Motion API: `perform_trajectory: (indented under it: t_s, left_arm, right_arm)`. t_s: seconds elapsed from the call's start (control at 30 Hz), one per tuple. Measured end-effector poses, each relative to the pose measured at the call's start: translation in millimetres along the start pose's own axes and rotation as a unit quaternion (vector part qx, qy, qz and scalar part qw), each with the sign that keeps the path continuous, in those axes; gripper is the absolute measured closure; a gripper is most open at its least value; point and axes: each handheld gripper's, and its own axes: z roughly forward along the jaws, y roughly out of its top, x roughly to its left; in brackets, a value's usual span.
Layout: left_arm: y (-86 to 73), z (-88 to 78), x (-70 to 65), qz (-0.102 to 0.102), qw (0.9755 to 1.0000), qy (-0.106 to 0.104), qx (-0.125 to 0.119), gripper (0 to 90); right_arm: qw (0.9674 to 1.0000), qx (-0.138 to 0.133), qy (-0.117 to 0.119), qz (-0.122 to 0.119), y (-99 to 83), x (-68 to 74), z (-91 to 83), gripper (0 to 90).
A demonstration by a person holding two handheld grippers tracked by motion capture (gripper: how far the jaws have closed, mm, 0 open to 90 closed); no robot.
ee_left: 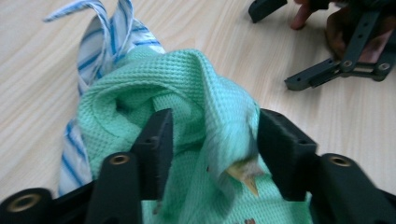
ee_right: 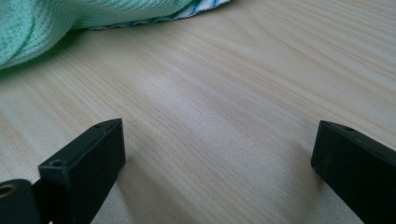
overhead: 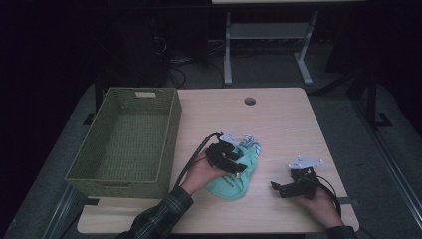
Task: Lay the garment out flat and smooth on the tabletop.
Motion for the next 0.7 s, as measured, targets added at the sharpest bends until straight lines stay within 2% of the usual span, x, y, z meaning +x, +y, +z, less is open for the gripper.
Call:
perform_trajectory:
  t_s: [0.1,0.17,0.33,0.4,0.43,0.53,0.57,0.6,0.7]
  left_arm:
    - [-1.2,-5.9,-0.3,-0.004,1.0,-0.002,-0.005,41.9]
    - [-5.6,-15.8,-2.0,-0.006,0.9998,-0.002,-0.017,40.5]
    - [-17.2,-29.5,-6.8,0.002,0.9995,0.015,-0.028,42.6]
    - [-20.1,-31.5,-8.1,0.003,0.9995,0.015,-0.026,45.8]
    - [-26.2,-35.8,-11.1,0.01,0.9994,0.024,-0.025,48.7]
    - [-32.3,-40.7,-14.2,0.006,0.9991,0.03,-0.028,56.7]
    - [-35.1,-43.6,-14.9,0.007,0.999,0.034,-0.028,56.7]
    - [-39.9,-48.1,-16.6,0.005,0.9987,0.042,-0.027,63.0]
    - [-46.9,-53.8,-18.3,0.007,0.9982,0.054,-0.027,73.4]
  right_arm:
    - [1.0,0.0,0.0,0.0,0.0,0.0,0.0,2.5]
    - [1.0,0.0,0.0,0.0,0.0,0.0,0.0,2.5]
    - [1.0,0.0,0.0,0.001,0.1,0.1,0.0,2.5]
    - [1.0,0.0,0.0,0.0,0.0,0.0,0.0,2.5]
    - [1.0,0.0,0.0,0.0,0.0,0.0,0.0,2.5]
    - [1.0,0.0,0.0,0.0,0.0,0.1,0.1,2.5]
    - [1.0,0.0,0.0,0.0,0.1,0.1,0.1,2.5]
    - [1.0,-0.001,0.0,0.0,1.1,-0.1,1.2,2.5]
    - [1.0,-0.001,0.0,-0.001,0.6,-0.1,0.8,2.5]
